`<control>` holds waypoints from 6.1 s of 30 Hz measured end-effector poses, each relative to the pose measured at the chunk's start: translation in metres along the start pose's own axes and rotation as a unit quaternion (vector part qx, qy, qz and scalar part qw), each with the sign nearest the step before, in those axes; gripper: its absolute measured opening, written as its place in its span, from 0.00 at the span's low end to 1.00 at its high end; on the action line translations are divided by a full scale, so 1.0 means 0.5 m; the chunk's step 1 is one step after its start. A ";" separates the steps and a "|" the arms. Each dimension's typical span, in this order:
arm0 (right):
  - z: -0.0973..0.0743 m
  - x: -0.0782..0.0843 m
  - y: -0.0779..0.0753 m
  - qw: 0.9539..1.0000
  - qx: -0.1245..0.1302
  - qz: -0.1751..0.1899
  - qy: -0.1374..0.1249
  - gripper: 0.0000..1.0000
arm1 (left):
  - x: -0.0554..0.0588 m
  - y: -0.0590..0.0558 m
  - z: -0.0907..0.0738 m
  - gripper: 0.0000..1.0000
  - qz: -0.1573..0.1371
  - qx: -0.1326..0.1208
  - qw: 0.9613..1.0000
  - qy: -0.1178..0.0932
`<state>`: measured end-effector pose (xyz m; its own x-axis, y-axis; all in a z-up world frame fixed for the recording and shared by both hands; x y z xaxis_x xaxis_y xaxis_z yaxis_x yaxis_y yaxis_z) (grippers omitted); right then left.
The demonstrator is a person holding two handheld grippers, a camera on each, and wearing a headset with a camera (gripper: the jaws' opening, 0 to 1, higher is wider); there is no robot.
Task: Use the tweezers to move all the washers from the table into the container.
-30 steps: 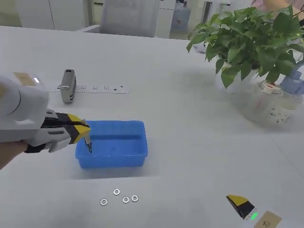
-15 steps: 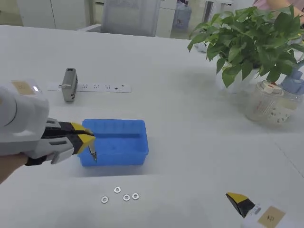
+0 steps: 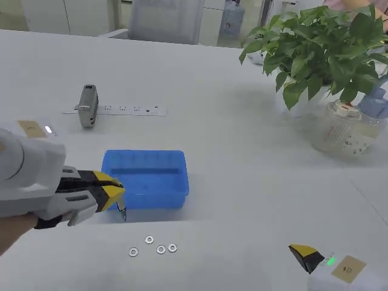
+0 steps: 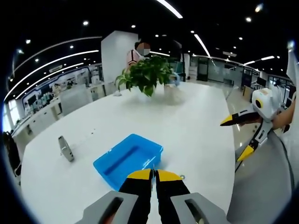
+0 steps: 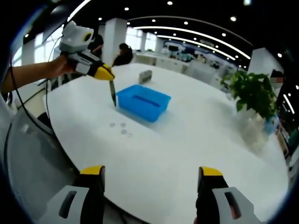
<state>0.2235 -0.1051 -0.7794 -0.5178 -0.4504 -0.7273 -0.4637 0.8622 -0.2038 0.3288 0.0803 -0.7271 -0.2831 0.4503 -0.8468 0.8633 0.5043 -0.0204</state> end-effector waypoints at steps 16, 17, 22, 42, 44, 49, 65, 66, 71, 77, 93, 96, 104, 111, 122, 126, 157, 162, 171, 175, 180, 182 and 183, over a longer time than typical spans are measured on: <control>-0.002 0.000 -0.002 1.000 0.005 -0.004 0.003 0.76 | 0.040 -0.035 0.017 0.00 -0.029 0.012 0.999 0.011; -0.003 -0.001 -0.002 1.000 0.005 -0.004 0.003 0.76 | 0.043 -0.035 0.018 0.00 -0.031 0.012 0.999 0.012; -0.003 0.000 -0.002 1.000 0.005 -0.006 0.004 0.75 | 0.055 -0.037 0.022 0.00 -0.037 0.014 0.999 0.018; -0.001 0.004 -0.003 1.000 0.007 -0.009 0.009 0.73 | 0.073 -0.040 0.029 0.00 -0.038 0.013 0.999 0.021; -0.001 0.004 -0.003 1.000 0.007 -0.010 0.009 0.73 | 0.072 -0.045 0.029 0.00 -0.041 0.015 0.999 0.022; -0.001 0.006 -0.003 1.000 0.009 -0.013 0.011 0.72 | 0.072 -0.046 0.031 0.00 -0.034 0.013 0.999 0.017; -0.001 0.007 -0.005 1.000 0.011 -0.015 0.010 0.69 | 0.102 -0.056 0.042 0.01 -0.049 0.013 0.999 0.016; -0.001 0.007 -0.005 1.000 0.011 -0.016 0.010 0.69 | 0.102 -0.055 0.042 0.01 -0.049 0.013 0.999 0.016; 0.000 0.007 -0.005 1.000 0.011 -0.018 0.010 0.68 | 0.102 -0.052 0.042 0.00 -0.048 0.012 0.999 0.018; 0.000 0.007 -0.006 1.000 0.013 -0.018 0.011 0.68 | 0.102 -0.049 0.036 0.00 -0.045 0.013 0.998 0.031; -0.002 0.003 -0.007 1.000 0.014 -0.019 0.006 0.67 | 0.025 -0.022 0.005 0.00 -0.011 -0.002 1.000 0.012; -0.002 0.003 -0.008 1.000 0.016 -0.018 0.004 0.67 | 0.009 -0.011 0.001 0.00 -0.005 -0.004 1.000 0.007; -0.002 0.003 -0.010 1.000 0.017 -0.019 0.003 0.66 | -0.022 0.011 0.003 0.00 0.014 -0.011 1.000 -0.001; -0.003 0.002 -0.010 1.000 0.018 -0.017 0.002 0.67 | -0.040 0.041 0.006 0.00 0.017 -0.019 1.000 -0.009; -0.002 0.003 -0.008 1.000 0.016 -0.019 0.006 0.67 | -0.051 0.085 0.029 0.00 0.016 -0.030 0.999 -0.016; 0.000 0.006 -0.007 0.999 0.017 -0.025 0.009 0.67 | -0.041 0.099 0.047 0.00 0.010 -0.031 0.999 -0.011; 0.000 0.007 -0.004 1.000 0.013 -0.019 0.014 0.66 | 0.044 0.122 0.102 0.01 -0.007 -0.016 0.999 0.044; 0.000 0.008 -0.004 1.000 0.013 -0.020 0.014 0.66 | 0.046 0.125 0.099 0.01 -0.016 -0.020 0.999 0.044; 0.000 0.007 -0.006 1.000 0.016 -0.021 0.012 0.66 | 0.032 0.130 0.085 0.01 -0.026 -0.028 0.999 0.030; 0.000 0.006 -0.007 1.000 0.018 -0.019 0.010 0.65 | 0.019 0.128 0.072 0.01 -0.020 -0.035 0.999 0.023; -0.002 0.005 -0.008 1.000 0.019 -0.020 0.008 0.65 | 0.007 0.123 0.056 0.01 -0.014 -0.045 0.999 0.012; -0.002 0.005 -0.008 1.000 0.019 -0.021 0.008 0.65 | 0.002 0.121 0.050 0.01 -0.013 -0.047 0.999 0.009; -0.002 0.005 -0.008 1.000 0.019 -0.021 0.007 0.65 | 0.000 0.120 0.047 0.01 -0.011 -0.048 0.999 0.008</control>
<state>0.2236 -0.1099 -0.7798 -0.5088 -0.4901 -0.7077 -0.4579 0.8503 -0.2595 0.3906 0.0930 -0.7408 -0.3097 0.4494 -0.8379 0.8128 0.5824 0.0120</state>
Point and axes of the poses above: the centre of the closed fingertips' face, and the gripper's own axes: z roughly forward along the fingers, y roughly to its left, x roughly out of its underside, the point moved 1 cm from there along -z, roughly backward along the fingers, and after that the axes turned 6 degrees about x, right-handed, at the moved point
